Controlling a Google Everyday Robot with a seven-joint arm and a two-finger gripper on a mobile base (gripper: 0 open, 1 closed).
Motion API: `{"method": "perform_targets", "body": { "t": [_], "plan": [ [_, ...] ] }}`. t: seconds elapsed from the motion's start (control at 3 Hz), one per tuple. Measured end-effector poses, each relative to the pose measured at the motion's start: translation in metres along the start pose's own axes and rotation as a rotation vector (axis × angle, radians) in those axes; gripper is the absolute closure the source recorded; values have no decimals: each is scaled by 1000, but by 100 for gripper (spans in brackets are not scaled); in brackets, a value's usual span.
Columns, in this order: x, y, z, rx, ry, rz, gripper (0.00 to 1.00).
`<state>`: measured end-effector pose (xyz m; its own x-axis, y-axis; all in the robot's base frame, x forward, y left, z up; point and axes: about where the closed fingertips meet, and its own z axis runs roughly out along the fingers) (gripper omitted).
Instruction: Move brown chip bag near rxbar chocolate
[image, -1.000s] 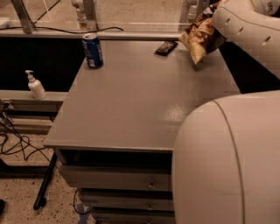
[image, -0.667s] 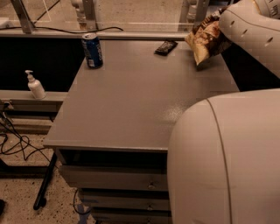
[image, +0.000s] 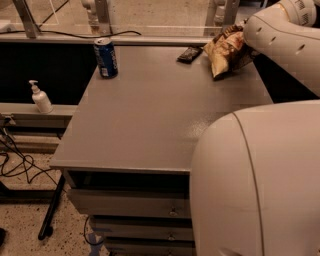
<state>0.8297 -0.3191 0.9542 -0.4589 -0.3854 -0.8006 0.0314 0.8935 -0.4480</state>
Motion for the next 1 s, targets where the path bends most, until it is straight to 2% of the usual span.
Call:
{"method": "perform_targets", "body": {
  "t": [0.33,0.67,1.0],
  "plan": [
    [3,20,8,-39,14,10,100],
    [8,34,15,-90,34,24,82],
    [14,46,20,-157,54,35,59]
  ]
}}
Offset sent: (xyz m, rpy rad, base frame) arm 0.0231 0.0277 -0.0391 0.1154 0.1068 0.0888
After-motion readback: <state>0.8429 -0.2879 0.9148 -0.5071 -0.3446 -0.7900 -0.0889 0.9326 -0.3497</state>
